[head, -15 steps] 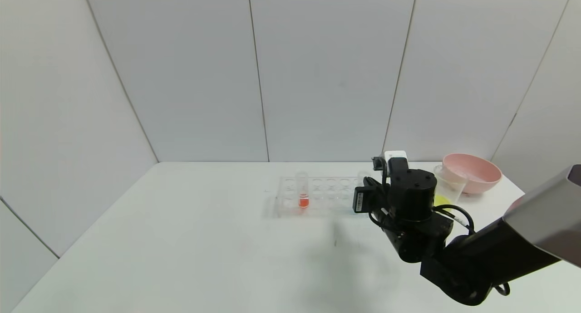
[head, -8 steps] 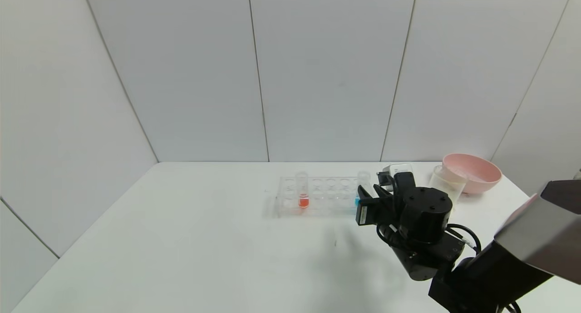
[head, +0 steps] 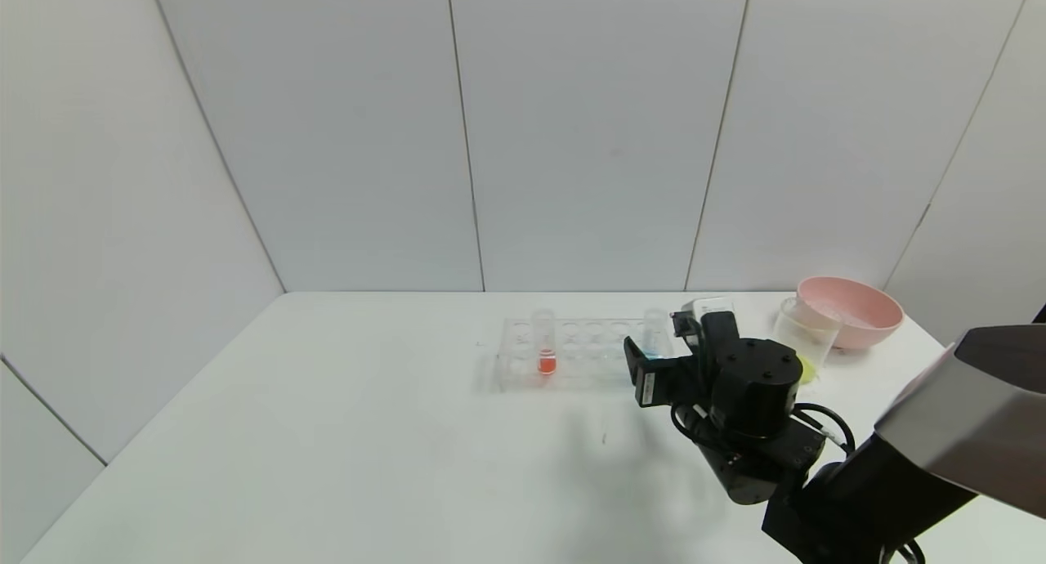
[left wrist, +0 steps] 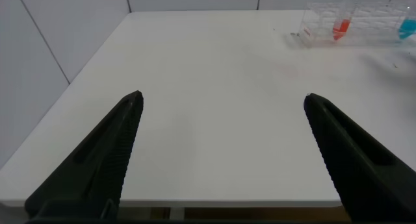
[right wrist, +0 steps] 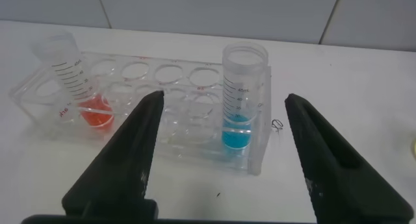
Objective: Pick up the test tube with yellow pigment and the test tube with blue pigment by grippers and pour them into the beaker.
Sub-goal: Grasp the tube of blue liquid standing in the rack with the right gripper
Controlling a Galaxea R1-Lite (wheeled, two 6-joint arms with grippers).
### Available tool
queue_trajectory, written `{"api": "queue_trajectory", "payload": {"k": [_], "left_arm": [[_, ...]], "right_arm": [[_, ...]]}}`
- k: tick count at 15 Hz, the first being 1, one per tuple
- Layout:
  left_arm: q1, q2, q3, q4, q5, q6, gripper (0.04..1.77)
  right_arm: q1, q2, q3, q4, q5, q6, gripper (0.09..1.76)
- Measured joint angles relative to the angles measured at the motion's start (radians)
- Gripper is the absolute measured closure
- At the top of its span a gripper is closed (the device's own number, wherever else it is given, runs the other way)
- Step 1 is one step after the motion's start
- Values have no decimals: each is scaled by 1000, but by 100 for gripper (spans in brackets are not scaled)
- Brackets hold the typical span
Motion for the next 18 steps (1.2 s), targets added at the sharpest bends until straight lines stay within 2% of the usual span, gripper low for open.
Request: {"api": "queue_trajectory", "payload": {"k": [8,18], "left_arm": [[0,0,0,0,0,0,5],[-1,0,0,0,0,0,5]], "right_arm": [[-8,4,-4,21,-2,0,27],[-73,97,-189,122,7,0,17]]}}
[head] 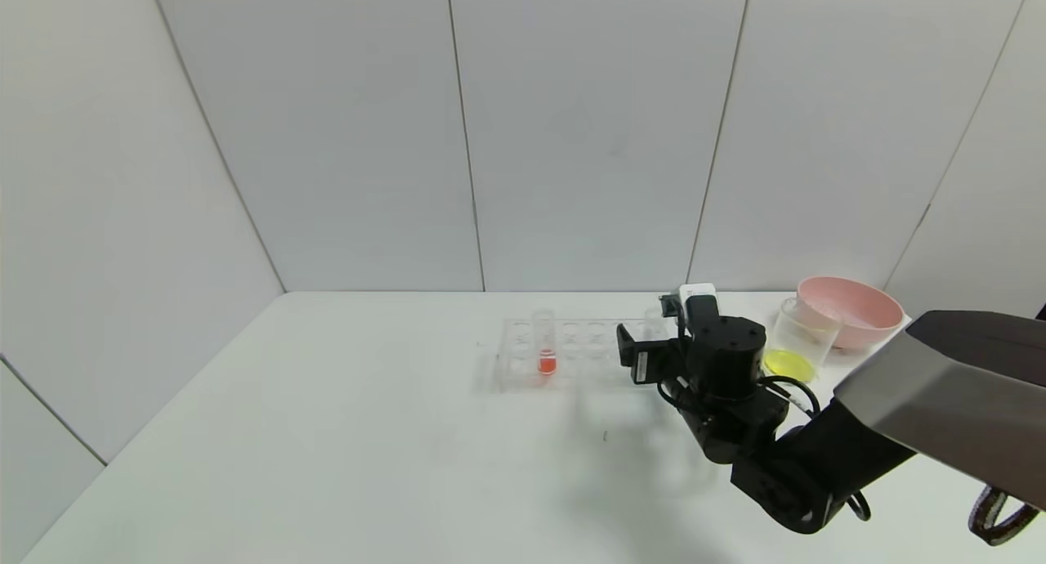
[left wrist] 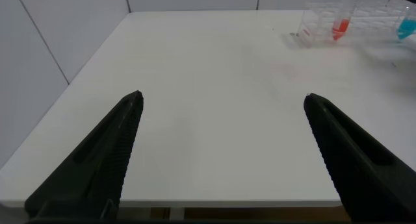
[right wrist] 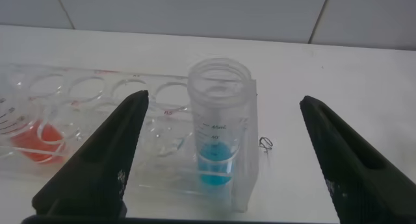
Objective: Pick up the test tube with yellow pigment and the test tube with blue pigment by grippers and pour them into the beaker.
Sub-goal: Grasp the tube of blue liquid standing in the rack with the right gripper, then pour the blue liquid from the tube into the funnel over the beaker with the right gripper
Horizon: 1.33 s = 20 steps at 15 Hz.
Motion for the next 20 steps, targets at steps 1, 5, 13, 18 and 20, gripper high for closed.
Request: {"api": "queue_trajectory", "payload": {"k": [1,5,13,18,20], "left_arm": [[0,0,0,0,0,0,5],[1,0,0,0,0,0,5],[0,0,0,0,0,0,5],[1,0,0,0,0,0,5],[0,0,0,0,0,0,5]], "right_arm": [[-5,8,-11,1,11,0,17],[-14,21,-20,0,34,0,49],[-13,17,-17,-7,28,0,135],[-14,-2,-12,0,26,-2,135],[-13,-29,-11,0,27,-20,135]]}}
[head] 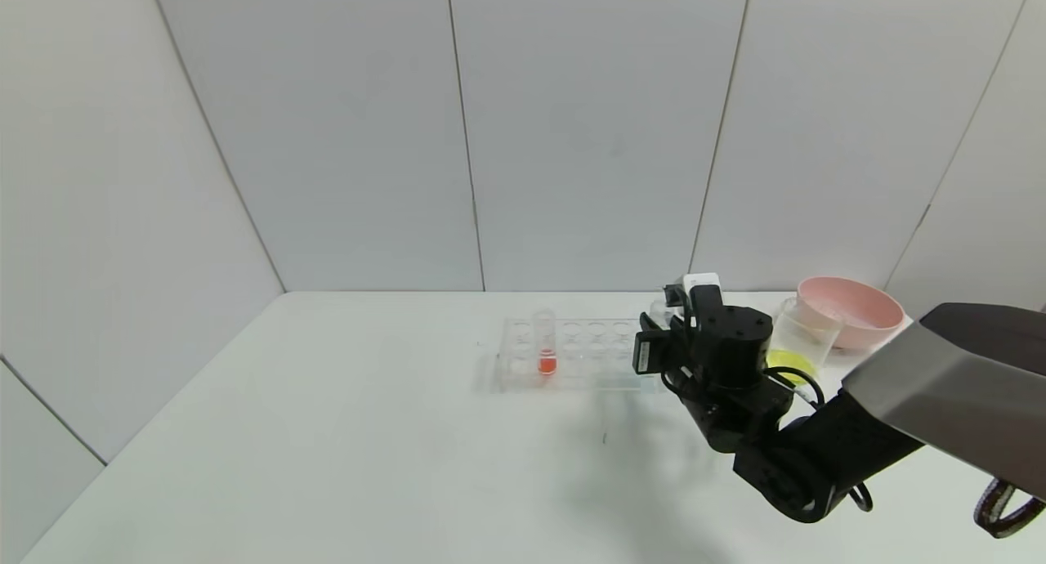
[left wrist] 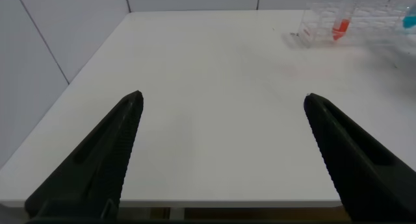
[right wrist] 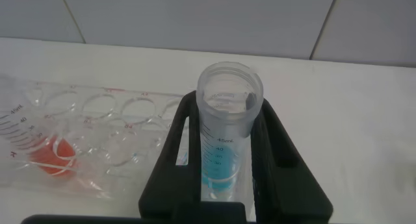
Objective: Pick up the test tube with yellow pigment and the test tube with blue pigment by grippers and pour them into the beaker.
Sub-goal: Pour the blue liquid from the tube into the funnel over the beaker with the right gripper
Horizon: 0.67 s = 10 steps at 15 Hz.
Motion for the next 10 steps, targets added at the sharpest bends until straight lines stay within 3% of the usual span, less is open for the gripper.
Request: {"api": "queue_trajectory", "payload": {"k": [10], "left_arm": [[0,0,0,0,0,0,5]], "right_arm": [[30,-124,0,-4,5,-74,135]]}}
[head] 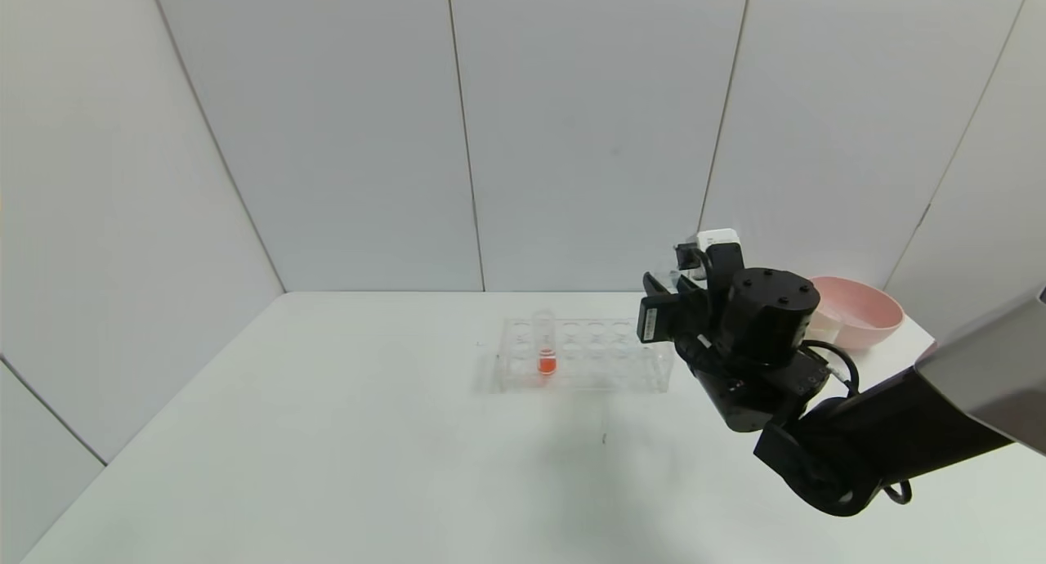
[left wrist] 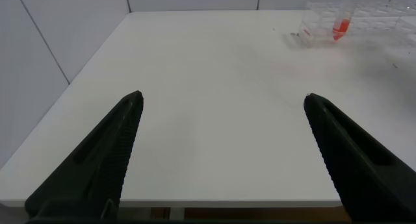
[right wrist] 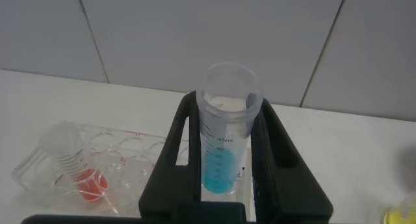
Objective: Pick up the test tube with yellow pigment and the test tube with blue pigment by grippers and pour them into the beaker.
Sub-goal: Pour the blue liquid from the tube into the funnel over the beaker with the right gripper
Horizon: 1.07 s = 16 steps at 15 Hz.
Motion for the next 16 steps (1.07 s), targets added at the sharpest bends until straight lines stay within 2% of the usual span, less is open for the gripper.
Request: {"api": "queue_trajectory", "payload": {"k": [5,8,12,16], "left_arm": [[0,0,0,0,0,0,5],[0,0,0,0,0,0,5],[0,0,0,0,0,0,5],[0,0,0,0,0,0,5]], "right_arm": [[-5,-19,9,17,7,-5,135],[-53,-83,59,90,123,-1,135],[-208,-216,163,198,414,5,135],[-466,-370,225,373,897,3,135]]}}
